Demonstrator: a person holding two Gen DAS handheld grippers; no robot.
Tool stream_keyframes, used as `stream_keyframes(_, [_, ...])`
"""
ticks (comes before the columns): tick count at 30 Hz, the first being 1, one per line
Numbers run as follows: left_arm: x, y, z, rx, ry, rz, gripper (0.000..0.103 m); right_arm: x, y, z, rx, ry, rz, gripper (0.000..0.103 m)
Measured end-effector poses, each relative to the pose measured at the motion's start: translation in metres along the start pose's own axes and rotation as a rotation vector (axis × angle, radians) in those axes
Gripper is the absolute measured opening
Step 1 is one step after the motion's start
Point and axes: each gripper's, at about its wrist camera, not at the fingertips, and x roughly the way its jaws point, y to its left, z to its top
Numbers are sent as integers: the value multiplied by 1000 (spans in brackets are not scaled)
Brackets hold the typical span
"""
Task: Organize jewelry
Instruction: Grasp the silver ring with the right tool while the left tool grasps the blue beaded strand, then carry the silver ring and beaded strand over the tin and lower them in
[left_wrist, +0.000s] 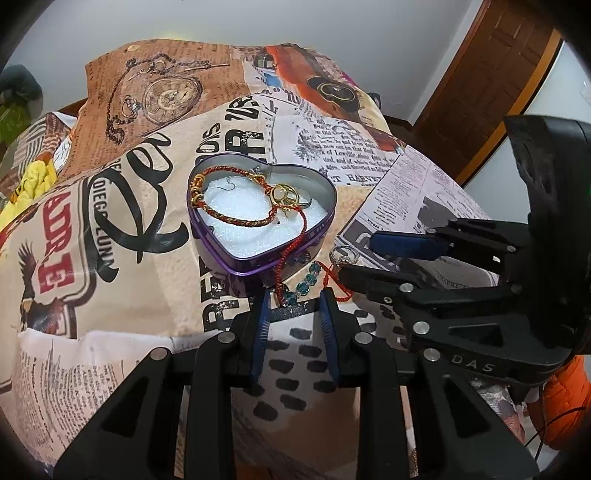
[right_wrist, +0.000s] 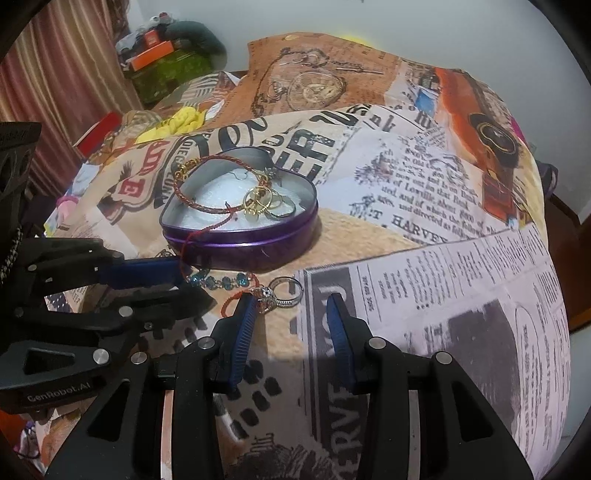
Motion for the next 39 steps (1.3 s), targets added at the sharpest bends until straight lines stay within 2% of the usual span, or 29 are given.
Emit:
stream_keyframes(9, [4, 6, 1, -17, -9, -17, 8, 8, -1, 5, -16, -6, 35, 36])
stream_keyframes(11, [4, 7, 1, -21, -12, -21, 6, 8, 0, 5, -14, -11, 34, 33])
stream_keyframes(13, [4, 6, 1, -19, -14, -16, 6, 8, 0, 4, -18, -13, 31, 28])
stream_keyframes(24, [-15, -2, 1, 9, -60, 44, 5, -4, -7, -2, 27, -34, 5, 28])
stream_keyframes(39, [-77, -14, 24, 52, -214, 123, 5, -51, -12, 5, 75, -139, -28, 28])
